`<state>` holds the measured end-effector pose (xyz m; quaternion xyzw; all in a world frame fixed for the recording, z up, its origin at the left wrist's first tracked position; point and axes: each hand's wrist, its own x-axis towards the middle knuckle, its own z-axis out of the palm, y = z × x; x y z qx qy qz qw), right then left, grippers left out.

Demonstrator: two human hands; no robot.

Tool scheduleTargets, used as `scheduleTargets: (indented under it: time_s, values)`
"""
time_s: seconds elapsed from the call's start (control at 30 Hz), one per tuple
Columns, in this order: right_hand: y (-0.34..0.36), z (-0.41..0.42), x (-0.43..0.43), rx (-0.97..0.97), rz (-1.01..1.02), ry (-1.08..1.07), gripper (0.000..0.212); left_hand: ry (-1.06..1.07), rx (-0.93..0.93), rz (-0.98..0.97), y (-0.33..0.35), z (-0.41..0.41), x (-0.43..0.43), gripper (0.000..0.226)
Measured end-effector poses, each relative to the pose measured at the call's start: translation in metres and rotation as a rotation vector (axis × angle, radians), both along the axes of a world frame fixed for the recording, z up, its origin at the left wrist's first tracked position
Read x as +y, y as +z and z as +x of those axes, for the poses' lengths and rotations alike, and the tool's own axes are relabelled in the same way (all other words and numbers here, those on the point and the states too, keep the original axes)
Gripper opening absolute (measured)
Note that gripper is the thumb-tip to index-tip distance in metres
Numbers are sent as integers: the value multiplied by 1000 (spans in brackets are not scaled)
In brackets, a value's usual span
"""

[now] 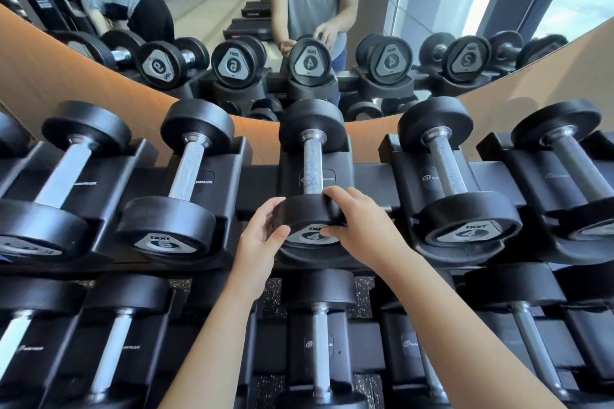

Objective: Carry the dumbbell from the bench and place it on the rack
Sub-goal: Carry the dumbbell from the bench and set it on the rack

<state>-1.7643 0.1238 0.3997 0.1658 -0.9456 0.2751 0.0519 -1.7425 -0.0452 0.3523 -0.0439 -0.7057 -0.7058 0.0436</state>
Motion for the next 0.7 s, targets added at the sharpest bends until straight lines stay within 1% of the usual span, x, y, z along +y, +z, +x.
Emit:
scheduleTargets:
  time_s: [0.07, 0.13, 0.27, 0.33, 0.4, 0.5, 0.6, 0.7]
  values:
    - [-3, 1, 6, -17, -27, -7, 53, 12, 1, -47, 1, 1, 3, 44]
    - [-9, 1, 14, -49, -101, -9, 55, 36, 27, -173, 4, 1, 5, 47]
    - [-17, 6, 26, -177, -427, -17, 52, 107, 150, -387, 13, 0, 14, 44]
    - [-23, 8, 29, -230, -556, -16, 49, 145, 179, -429, 15, 0, 17, 45]
    - [-27, 10, 30, -264, -652, -11, 47, 169, 179, -420, 16, 0, 19, 44]
    - [-27, 9, 30, -238, -663, -8, 46, 183, 163, -379, 16, 1, 22, 43]
    - [-27, 7, 27, -184, -612, -13, 47, 166, 115, -314, 13, 1, 20, 42]
    - [-28, 5, 23, -110, -527, -24, 48, 135, 54, -210, 11, 3, 16, 42]
